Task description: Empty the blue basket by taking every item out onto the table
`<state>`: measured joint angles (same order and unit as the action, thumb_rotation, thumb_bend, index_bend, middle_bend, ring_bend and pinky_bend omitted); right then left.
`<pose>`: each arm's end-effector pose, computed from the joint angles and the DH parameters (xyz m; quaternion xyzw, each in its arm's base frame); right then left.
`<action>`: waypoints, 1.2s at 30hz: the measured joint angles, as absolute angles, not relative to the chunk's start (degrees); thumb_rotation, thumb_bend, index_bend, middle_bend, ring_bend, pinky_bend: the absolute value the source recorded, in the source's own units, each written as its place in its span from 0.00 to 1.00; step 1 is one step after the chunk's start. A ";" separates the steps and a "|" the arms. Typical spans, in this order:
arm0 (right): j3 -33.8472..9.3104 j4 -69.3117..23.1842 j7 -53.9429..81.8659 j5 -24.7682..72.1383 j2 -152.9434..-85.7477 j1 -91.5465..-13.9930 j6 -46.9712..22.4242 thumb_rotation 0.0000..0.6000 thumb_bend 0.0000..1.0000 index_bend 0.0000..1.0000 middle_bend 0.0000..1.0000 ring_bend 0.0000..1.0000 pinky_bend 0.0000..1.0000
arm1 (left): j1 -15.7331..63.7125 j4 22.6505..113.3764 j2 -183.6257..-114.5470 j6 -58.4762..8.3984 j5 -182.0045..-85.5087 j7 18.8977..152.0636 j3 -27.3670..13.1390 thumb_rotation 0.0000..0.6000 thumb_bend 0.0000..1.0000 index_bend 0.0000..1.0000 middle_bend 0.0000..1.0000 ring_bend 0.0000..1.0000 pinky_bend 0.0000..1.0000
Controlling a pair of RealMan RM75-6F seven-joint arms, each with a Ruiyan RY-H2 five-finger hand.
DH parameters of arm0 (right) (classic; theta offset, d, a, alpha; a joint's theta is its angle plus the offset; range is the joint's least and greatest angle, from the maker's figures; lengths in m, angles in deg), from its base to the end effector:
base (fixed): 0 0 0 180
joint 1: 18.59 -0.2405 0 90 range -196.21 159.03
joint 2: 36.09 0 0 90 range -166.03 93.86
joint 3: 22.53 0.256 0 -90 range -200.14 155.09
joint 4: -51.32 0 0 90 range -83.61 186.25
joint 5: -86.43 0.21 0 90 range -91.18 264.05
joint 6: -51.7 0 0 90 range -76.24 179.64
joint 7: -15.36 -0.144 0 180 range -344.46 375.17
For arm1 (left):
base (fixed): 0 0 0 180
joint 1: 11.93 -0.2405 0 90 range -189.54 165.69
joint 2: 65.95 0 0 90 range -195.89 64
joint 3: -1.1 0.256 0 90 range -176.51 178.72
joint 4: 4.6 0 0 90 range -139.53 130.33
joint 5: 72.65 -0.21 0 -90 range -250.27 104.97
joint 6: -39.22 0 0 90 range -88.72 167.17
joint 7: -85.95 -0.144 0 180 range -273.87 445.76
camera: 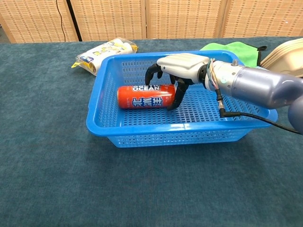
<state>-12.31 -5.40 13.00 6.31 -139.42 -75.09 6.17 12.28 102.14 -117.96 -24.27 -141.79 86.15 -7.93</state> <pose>-0.0879 -0.3937 -0.0834 0.8050 -0.3093 0.3955 0.3160 -0.2346 0.2834 0.1767 -0.6294 -0.4470 -0.3842 0.5064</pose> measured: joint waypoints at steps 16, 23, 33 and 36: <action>-11.47 -4.77 11.26 7.14 -140.87 -74.89 4.84 1.00 0.72 0.51 0.53 0.54 0.59 | 12.41 102.18 -118.09 -24.13 -141.54 85.64 -7.89 1.00 0.18 0.00 0.00 0.00 0.00; -11.54 -5.75 9.58 5.61 -139.88 -74.24 2.20 1.00 0.78 0.53 0.55 0.54 0.61 | 12.56 102.16 -118.10 -23.83 -141.49 85.64 -7.88 1.00 0.18 0.00 0.00 0.00 0.00; -10.56 -14.17 8.97 3.37 -132.02 -71.82 -4.78 1.00 0.78 0.53 0.55 0.54 0.61 | 12.69 102.17 -118.13 -23.55 -141.49 85.53 -7.80 1.00 0.18 0.00 0.00 0.00 0.00; -9.72 -18.23 9.45 3.14 -127.45 -70.33 -7.53 1.00 0.78 0.53 0.55 0.54 0.61 | 12.74 102.43 -118.18 -23.51 -141.81 85.29 -7.66 1.00 0.18 0.00 0.00 0.00 0.00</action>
